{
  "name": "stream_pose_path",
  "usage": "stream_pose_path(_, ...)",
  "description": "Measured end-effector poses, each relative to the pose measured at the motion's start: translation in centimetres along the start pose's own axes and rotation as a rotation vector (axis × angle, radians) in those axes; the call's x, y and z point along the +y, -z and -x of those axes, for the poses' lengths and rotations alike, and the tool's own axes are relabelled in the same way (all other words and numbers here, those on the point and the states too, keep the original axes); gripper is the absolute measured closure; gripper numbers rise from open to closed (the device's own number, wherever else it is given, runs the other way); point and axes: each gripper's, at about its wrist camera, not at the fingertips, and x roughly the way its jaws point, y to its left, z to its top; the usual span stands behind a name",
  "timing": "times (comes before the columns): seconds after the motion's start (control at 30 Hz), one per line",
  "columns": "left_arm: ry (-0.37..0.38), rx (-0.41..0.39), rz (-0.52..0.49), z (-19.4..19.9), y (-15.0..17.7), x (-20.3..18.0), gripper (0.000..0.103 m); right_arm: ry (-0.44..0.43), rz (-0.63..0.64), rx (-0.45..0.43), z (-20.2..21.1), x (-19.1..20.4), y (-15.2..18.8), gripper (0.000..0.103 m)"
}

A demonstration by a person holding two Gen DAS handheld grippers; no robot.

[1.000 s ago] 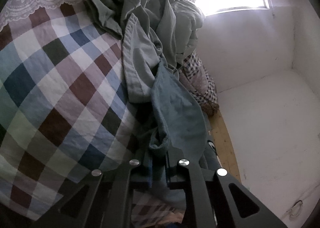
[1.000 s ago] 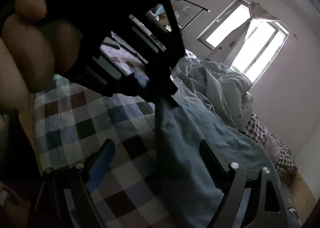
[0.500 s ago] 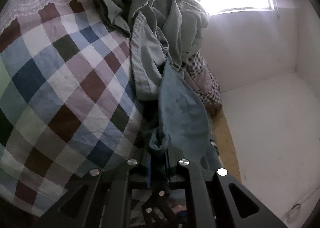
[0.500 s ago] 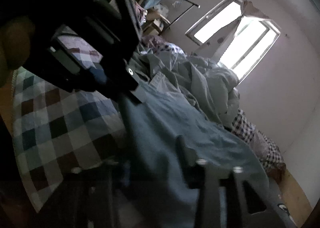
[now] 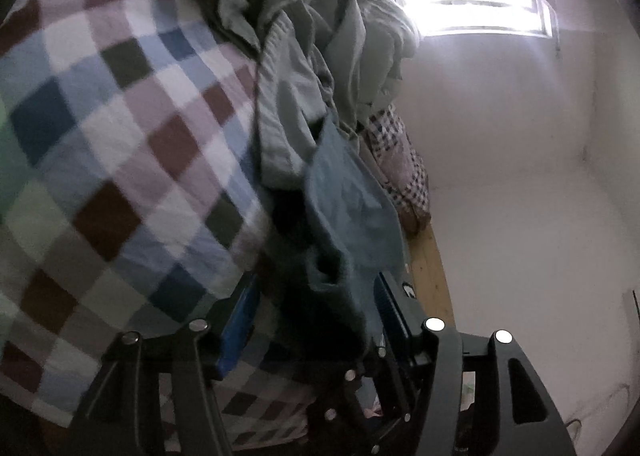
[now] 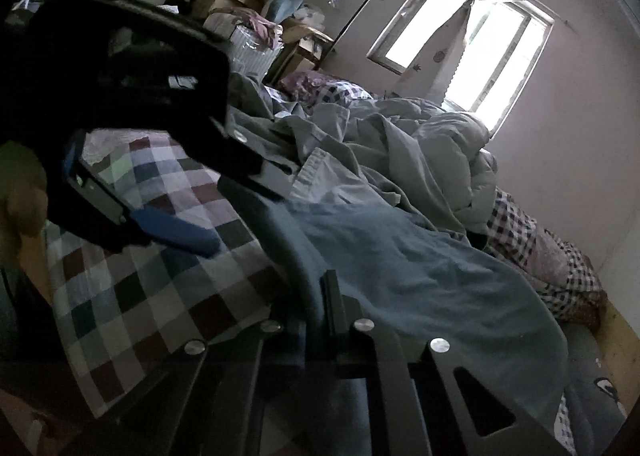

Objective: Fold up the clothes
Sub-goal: 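Grasp the teal garment beside the left gripper with the right gripper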

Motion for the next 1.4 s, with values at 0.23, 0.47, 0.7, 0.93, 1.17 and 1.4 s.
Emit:
stream_pose_path(0.23,-0.016,0.008,-0.027,-1.7,-0.1,-0.7,0.040,-0.011,0.014,-0.003,0.3,0.5,0.3,0.098)
stream_pose_path(0.47,-0.028,-0.022,-0.039,-2.3,-0.2,-1.0,0.050,-0.009,0.021,-0.007,0.1,0.5,0.3,0.099)
stream_pose_path(0.7,-0.057,-0.020,-0.084,-2.1,-0.3,-1.5,0.094,0.016,0.045,-0.014,0.2,0.9,0.5,0.098)
stream_pose_path(0.93,-0.029,-0.022,-0.123,-1.5,-0.4,-2.7,0.095,0.130,0.108,-0.038,0.6,2.0,1.2,0.053)
stream_pose_path(1.17,0.017,-0.026,-0.150,-1.6,-1.0,-4.4,0.096,0.232,0.124,0.031,-0.3,0.8,3.0,0.053)
stream_pose_path(1.4,0.043,-0.036,-0.142,-1.8,-1.6,-5.3,0.096,0.317,0.133,0.105,0.6,-2.0,5.8,0.053)
